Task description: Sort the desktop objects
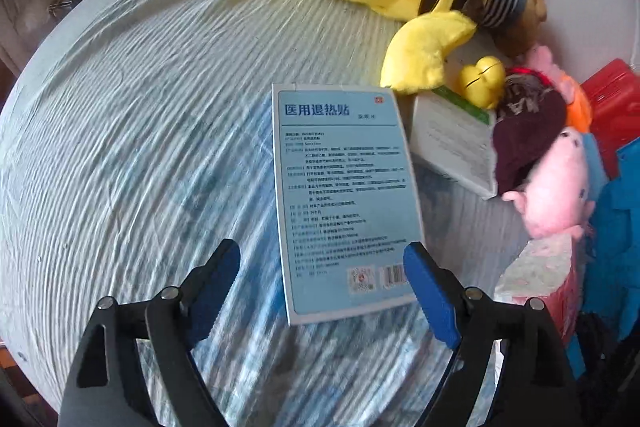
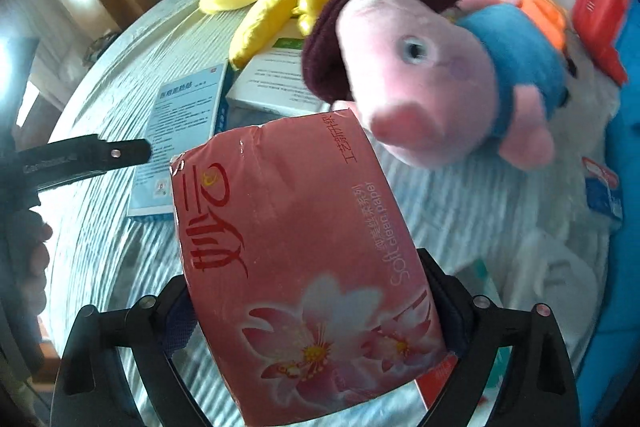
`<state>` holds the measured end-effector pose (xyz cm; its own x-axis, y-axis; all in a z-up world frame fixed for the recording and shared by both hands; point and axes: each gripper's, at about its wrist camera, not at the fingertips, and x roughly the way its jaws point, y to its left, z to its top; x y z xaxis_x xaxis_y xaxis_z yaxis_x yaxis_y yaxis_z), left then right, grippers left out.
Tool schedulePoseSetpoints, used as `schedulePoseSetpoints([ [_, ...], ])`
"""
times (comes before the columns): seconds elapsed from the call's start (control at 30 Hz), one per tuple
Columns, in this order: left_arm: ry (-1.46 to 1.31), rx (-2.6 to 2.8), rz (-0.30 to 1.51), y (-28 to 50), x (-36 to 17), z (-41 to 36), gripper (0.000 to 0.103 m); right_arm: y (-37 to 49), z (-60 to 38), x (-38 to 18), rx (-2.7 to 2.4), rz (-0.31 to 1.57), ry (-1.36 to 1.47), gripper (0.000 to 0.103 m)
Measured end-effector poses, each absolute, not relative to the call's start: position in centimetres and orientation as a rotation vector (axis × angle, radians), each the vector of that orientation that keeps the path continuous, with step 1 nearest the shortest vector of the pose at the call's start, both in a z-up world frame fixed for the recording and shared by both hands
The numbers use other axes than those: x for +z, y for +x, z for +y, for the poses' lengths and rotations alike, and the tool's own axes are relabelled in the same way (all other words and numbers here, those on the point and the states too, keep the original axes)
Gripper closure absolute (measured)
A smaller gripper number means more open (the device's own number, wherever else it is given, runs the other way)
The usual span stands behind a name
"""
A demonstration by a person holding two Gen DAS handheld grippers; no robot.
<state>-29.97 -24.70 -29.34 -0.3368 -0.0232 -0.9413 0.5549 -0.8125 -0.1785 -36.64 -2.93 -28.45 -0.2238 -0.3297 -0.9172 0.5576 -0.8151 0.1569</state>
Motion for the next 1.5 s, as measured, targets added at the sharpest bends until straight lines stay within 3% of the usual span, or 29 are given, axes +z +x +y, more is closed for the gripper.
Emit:
schedulePoseSetpoints([
  [0.3, 1.578, -2.211, 0.571, -32.4, -28.9, -23.9, 0.017, -35.9, -0.9, -28.2, -2.128, 0.253, 1.484, 0.008],
  [0.53, 1.692, -2.121, 0.256, -36.7, -31.8, -21.1, 0.013, -36.8, -1.1, -29.1, -2.096, 0.237, 1.5, 0.008],
  [0.6, 1.663, -2.132, 0.313, -35.6, -31.6, -22.3, 0.013, -37.1, -1.7, -29.1, -2.085, 0.226, 1.488, 0.008],
  [0.67, 1.633, -2.143, 0.37, -34.6, -31.5, -23.5, 0.027, -37.3, -2.4, -29.1, -2.074, 0.216, 1.477, 0.008],
  [0.73, 1.603, -2.147, 0.428, -33.4, -31.2, -24.9, 0.048, -37.3, -3.0, -29.0, -2.054, 0.221, 1.463, 0.008],
  [0.8, 1.575, -2.127, 0.479, -31.6, -30.4, -27.1, 0.06, -37.1, -4.2, -28.9, -2.024, 0.234, 1.447, 0.008],
  [0.87, 1.549, -2.087, 0.493, -30.0, -30.0, -29.3, 0.064, -36.8, -5.5, -28.9, -2.0, 0.252, 1.436, 0.008],
  [1.07, 1.461, -2.128, 0.501, -26.2, -27.5, -34.5, 0.064, -35.4, -11.4, -28.7, -1.943, 0.244, 1.405, 0.009],
  [1.1, 1.456, -2.159, 0.483, -26.2, -27.0, -34.9, 0.058, -35.2, -12.0, -28.6, -1.947, 0.224, 1.411, 0.009],
  [1.13, 1.465, -2.186, 0.457, -26.2, -26.7, -35.3, 0.041, -35.0, -12.6, -28.6, -1.954, 0.207, 1.417, 0.009],
  [1.2, 1.486, -2.227, 0.42, -26.3, -26.6, -35.7, 0.026, -34.4, -13.1, -28.6, -1.992, 0.202, 1.436, 0.009],
  [1.5, 1.585, -2.351, 0.345, -25.8, -28.1, -38.7, 0.026, -32.3, -13.6, -28.4, -2.286, 0.209, 1.484, 0.007],
])
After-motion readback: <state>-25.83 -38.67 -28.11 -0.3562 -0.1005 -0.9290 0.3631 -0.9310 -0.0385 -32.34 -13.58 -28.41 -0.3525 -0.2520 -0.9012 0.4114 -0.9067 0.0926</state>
